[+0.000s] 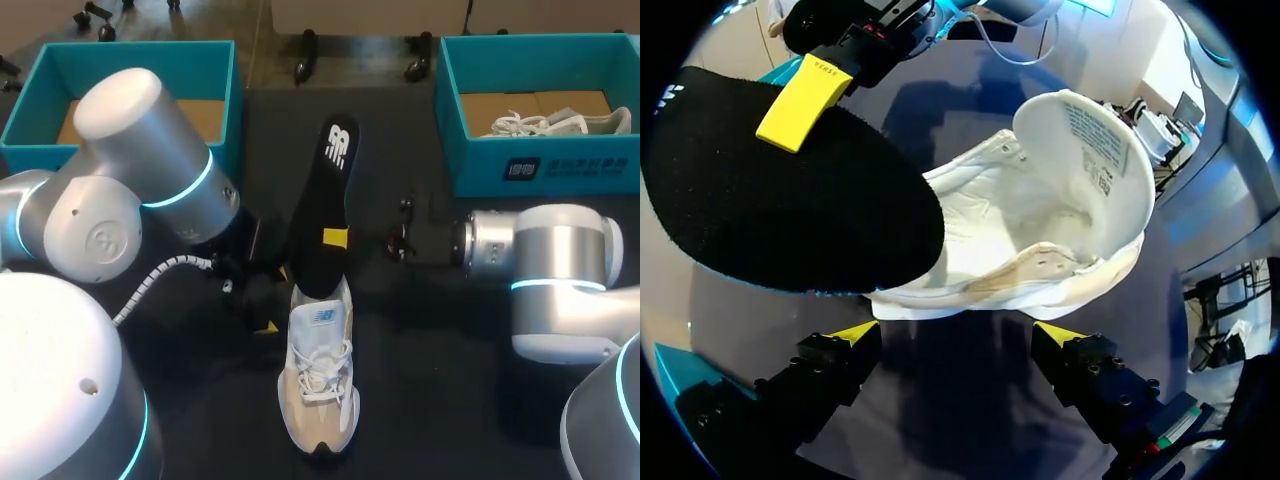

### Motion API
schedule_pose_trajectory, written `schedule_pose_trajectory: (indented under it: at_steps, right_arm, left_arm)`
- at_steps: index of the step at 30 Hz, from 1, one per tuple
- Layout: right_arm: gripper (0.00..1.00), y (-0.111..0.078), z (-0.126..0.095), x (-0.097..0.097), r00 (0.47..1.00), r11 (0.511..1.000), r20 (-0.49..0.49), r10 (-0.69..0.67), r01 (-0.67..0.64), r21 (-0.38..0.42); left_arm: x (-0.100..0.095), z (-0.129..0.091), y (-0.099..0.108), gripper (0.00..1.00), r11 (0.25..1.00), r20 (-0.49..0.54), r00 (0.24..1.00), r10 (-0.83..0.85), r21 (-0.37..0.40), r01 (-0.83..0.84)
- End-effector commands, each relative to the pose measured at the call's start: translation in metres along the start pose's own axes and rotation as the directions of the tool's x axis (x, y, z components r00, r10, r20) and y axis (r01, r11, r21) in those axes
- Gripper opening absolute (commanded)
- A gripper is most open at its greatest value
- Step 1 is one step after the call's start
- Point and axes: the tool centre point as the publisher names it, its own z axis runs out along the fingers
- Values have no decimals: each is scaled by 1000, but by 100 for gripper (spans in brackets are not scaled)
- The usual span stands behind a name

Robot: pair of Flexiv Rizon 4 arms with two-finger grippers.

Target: Take the shoe out of the shoebox, open the shoe tongue, remove and reinsert the insole, then place the shoe into the shoebox

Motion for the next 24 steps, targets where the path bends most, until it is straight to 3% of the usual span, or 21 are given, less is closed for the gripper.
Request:
schedule_pose_trajectory:
  at_steps: [1,24]
  right_arm:
    - [0,1,3,2,1000,1000,17,4,-4,2]
    - [0,-17,-7,-11,999,1000,33,20,-20,-5]
  left_arm:
    - [3,-1,1,100,1000,6,1000,1,-1,-1]
    - [3,-1,1,100,1000,6,1000,1,-1,-1]
